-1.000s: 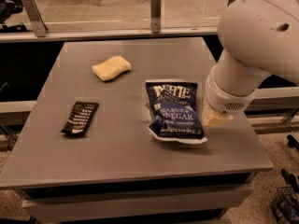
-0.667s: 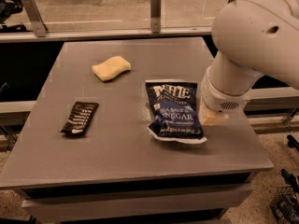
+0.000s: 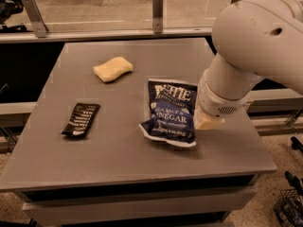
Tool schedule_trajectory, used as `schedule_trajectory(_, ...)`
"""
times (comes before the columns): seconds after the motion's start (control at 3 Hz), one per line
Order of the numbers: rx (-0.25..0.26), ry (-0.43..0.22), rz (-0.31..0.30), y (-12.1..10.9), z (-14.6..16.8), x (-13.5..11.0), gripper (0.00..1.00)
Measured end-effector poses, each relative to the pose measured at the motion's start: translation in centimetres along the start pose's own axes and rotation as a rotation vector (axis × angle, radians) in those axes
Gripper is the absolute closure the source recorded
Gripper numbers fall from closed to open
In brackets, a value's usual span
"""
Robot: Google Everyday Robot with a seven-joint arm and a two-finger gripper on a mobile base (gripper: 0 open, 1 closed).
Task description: Move blue chip bag near rxbar chocolate
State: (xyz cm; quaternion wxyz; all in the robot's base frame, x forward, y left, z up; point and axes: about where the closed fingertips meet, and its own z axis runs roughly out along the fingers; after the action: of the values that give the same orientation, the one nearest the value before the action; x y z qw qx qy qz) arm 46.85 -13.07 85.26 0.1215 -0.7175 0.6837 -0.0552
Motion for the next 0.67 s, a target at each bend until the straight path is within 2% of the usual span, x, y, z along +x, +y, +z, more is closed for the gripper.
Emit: schedule_trajectory(0.67,0.03,-0.026,-0.086,1.1,-1.9,-3.0,1.0)
